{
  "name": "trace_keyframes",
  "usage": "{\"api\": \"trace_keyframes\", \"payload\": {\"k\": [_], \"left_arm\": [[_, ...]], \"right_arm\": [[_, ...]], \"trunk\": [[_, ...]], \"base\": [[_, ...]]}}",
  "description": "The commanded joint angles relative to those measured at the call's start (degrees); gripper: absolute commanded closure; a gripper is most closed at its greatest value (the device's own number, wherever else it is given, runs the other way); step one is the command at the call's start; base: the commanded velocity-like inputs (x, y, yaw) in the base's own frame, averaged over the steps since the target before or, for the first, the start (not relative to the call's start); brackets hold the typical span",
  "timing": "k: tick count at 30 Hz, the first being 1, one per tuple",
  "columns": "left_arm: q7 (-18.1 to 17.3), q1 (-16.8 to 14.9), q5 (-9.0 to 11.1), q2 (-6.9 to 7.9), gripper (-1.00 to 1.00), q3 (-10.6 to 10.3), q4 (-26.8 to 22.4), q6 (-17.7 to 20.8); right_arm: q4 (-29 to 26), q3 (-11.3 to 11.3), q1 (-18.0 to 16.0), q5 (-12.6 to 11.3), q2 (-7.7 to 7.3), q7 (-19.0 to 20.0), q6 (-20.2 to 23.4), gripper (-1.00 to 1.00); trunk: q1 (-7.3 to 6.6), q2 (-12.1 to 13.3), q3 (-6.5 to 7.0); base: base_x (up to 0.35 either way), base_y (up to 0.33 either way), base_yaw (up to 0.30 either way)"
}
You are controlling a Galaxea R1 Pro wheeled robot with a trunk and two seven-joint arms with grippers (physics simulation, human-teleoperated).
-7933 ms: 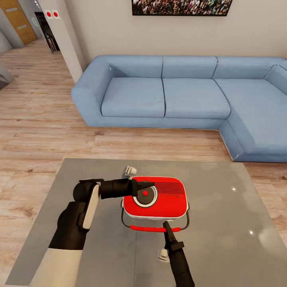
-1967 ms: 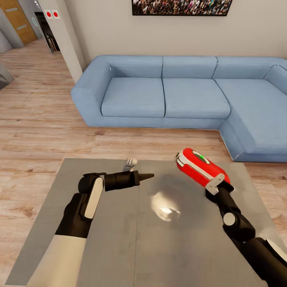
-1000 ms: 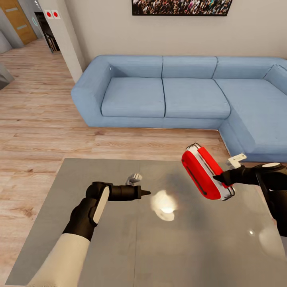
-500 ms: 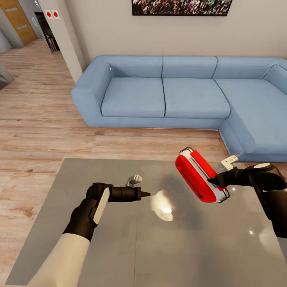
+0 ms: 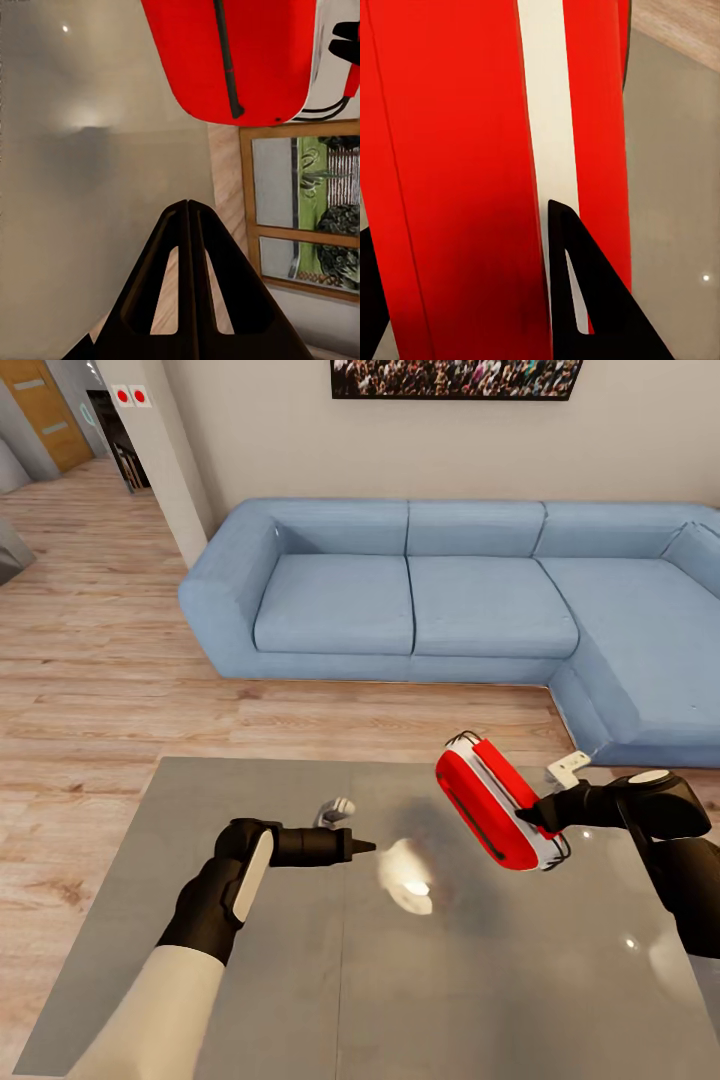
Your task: Turn on the radio receiver that's on the table in the living room.
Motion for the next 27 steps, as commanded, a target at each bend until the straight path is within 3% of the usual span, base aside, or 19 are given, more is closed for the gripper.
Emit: {"api": "trace_keyframes", "payload": {"k": [1,6,15,21,27], "left_arm": [[0.0,0.0,0.0,0.00,1.00,0.0,0.0,0.0],[0.0,0.0,0.1,0.00,1.00,0.1,0.0,0.0],[0.1,0.0,0.2,0.01,1.00,0.1,0.0,0.0],[3.1,0.0,0.3,0.01,1.00,0.1,0.1,0.0],[4.6,0.0,0.5,0.00,1.00,0.0,0.1,0.0]], "right_arm": [[0.0,0.0,0.0,-0.1,0.00,0.0,0.0,1.00],[0.3,-0.1,0.0,-0.3,0.07,0.0,0.0,1.00],[7.8,0.5,0.0,-0.1,0.02,0.1,0.0,1.00],[13.9,3.7,0.0,0.1,0.09,-0.4,0.0,1.00],[14.7,4.2,0.0,0.2,0.09,-0.3,0.0,1.00]], "trunk": [[0.00,0.0,0.00],[0.00,0.0,0.00],[0.00,0.0,0.00],[0.00,0.0,0.00],[0.00,0.0,0.00]], "base": [[0.000,0.000,0.000],[0.000,0.000,0.000],[0.000,0.000,0.000],[0.000,0.000,0.000],[0.000,0.000,0.000]]}}
